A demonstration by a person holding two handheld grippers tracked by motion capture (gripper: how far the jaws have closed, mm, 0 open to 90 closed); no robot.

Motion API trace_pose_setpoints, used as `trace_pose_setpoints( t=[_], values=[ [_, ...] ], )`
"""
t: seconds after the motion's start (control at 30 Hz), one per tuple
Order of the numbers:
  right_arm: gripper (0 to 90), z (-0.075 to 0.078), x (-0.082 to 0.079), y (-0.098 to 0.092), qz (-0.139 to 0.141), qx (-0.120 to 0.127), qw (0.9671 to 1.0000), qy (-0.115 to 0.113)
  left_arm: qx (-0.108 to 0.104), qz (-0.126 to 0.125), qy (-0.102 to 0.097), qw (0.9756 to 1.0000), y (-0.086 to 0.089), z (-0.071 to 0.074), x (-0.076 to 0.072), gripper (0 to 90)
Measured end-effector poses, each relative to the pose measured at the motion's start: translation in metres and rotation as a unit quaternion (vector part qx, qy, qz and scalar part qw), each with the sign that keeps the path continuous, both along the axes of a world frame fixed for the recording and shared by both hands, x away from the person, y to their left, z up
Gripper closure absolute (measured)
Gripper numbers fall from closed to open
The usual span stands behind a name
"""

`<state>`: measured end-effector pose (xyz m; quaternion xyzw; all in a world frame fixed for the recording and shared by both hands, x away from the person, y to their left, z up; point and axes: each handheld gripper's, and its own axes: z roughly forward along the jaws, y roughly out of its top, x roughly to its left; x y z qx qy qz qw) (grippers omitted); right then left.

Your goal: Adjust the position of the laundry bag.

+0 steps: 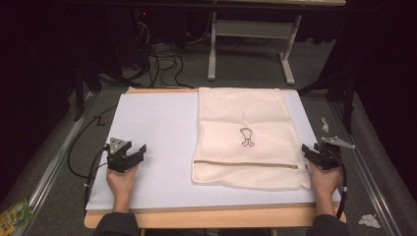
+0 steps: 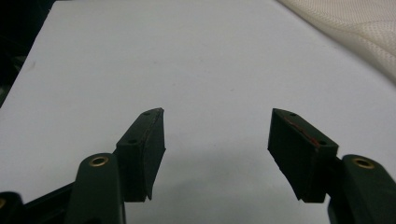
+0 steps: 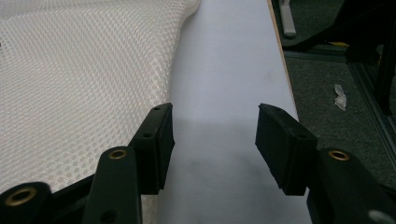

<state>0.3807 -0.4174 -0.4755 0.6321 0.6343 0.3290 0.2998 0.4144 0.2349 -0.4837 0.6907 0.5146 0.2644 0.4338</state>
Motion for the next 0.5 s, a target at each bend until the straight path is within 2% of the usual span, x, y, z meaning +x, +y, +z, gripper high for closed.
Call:
trace_pose_setpoints(
  t=[0.23, 0.3, 0.37, 0.43, 0.5],
  values=[
    [47.1, -0.0001, 0.0, 0.0001, 0.001, -0.002, 1.0, -0.001, 0.001, -0.003, 0.004, 1.0, -0.0005, -0.0001, 0.0006, 37.6],
    [47.0, -0.0001, 0.0, 0.0, 0.0, -0.002, 1.0, -0.001, 0.005, -0.008, 0.014, 0.9999, -0.0008, -0.0003, 0.0026, 37.3],
    [46.9, -0.0001, 0.0001, 0.0, 0.0, -0.001, 1.0, -0.001, 0.019, -0.011, 0.022, 0.9995, -0.0036, -0.0004, 0.0043, 36.6],
    [46.6, -0.0001, 0.0001, 0.0, 0.0, -0.001, 1.0, -0.001, 0.031, -0.013, 0.021, 0.9992, -0.0064, -0.0006, 0.0042, 36.9],
    [46.1, 0.0, -0.0001, -0.0001, -0.001, 0.0, 1.0, 0.0, 0.031, -0.014, 0.021, 0.9992, -0.0064, -0.0004, 0.0039, 36.3]
  ],
)
